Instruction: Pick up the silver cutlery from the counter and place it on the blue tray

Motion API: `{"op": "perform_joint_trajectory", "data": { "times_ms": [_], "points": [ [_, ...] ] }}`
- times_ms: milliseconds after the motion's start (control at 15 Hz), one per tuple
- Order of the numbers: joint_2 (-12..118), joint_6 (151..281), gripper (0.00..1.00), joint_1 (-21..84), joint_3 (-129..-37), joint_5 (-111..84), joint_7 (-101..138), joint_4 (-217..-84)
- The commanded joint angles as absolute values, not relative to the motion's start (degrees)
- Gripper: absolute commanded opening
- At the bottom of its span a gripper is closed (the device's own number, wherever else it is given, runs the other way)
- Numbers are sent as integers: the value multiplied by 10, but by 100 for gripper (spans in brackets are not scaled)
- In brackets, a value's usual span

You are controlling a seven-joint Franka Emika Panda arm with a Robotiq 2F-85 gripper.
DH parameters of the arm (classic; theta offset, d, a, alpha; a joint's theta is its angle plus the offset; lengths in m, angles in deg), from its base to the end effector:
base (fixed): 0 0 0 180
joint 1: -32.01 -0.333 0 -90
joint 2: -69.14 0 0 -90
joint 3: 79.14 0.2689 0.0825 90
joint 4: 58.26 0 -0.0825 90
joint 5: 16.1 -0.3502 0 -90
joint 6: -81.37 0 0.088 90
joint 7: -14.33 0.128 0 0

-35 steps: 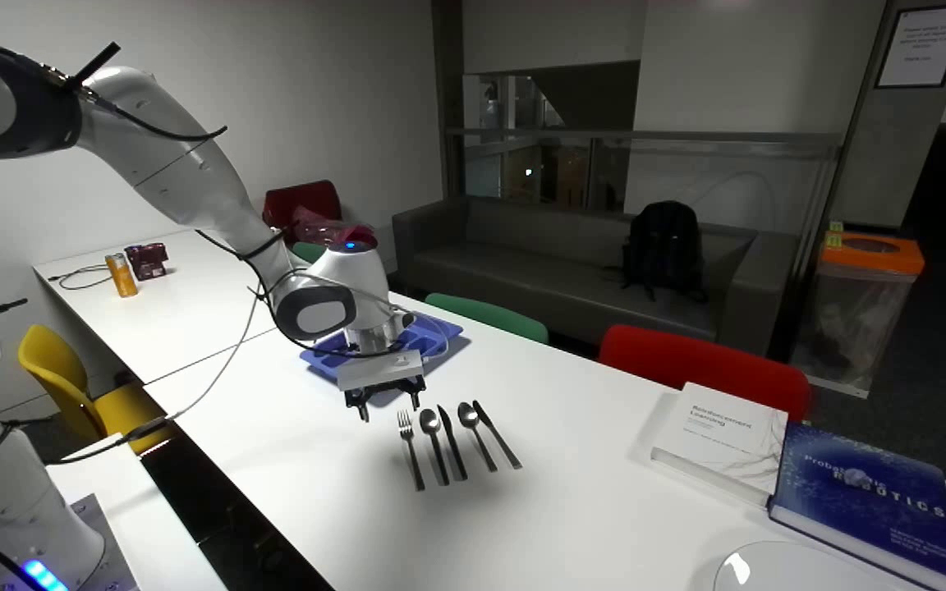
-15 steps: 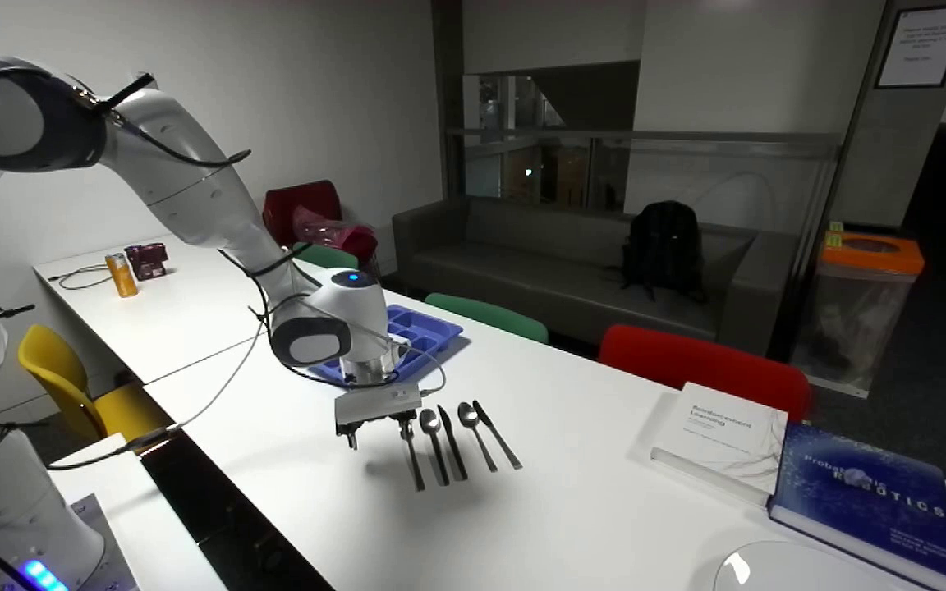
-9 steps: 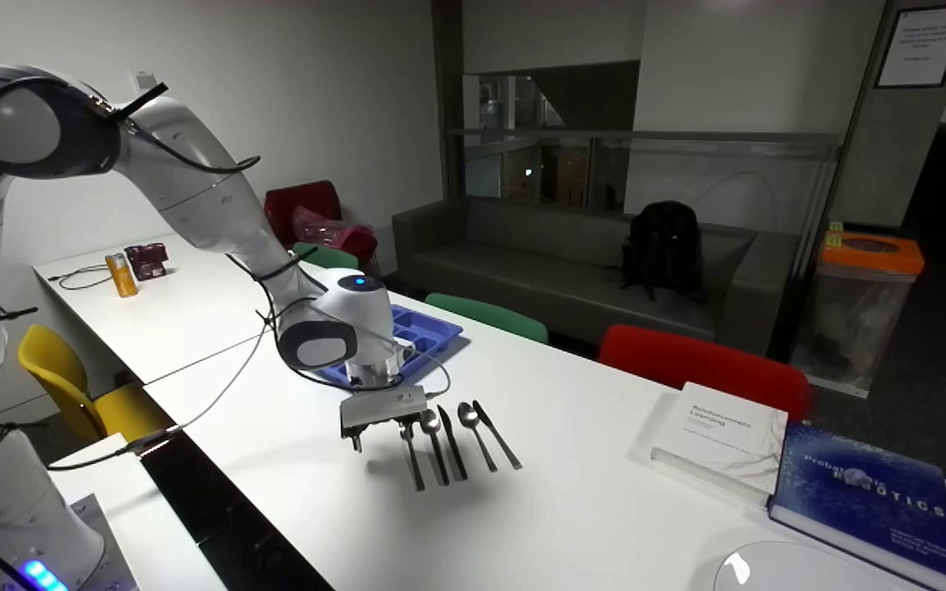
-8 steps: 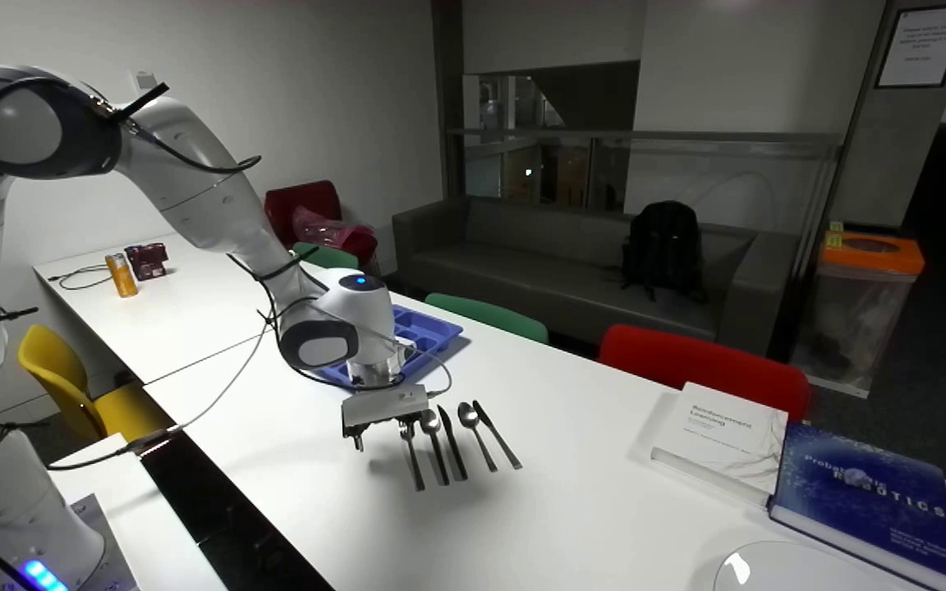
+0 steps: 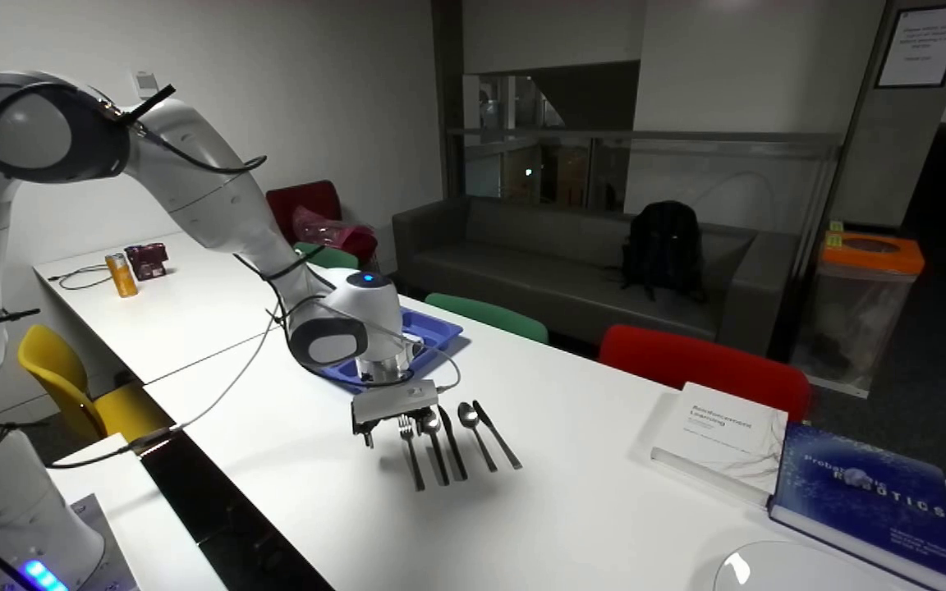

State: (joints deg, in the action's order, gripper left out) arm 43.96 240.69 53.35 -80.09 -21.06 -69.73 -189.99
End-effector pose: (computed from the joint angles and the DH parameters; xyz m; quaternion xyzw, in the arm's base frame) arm 0.4570 -0.1915 0.1273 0.8774 0.4790 0.0228 0.0094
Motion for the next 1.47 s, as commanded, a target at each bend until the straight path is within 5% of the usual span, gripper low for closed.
{"op": "perform_joint_trajectory", "data": {
  "times_ms": [0,1400],
  "points": [
    [434,2393,100,546,-800,-198,-703,-1885],
    [389,2385,99,568,-782,-206,-709,-1849]
  ]
}}
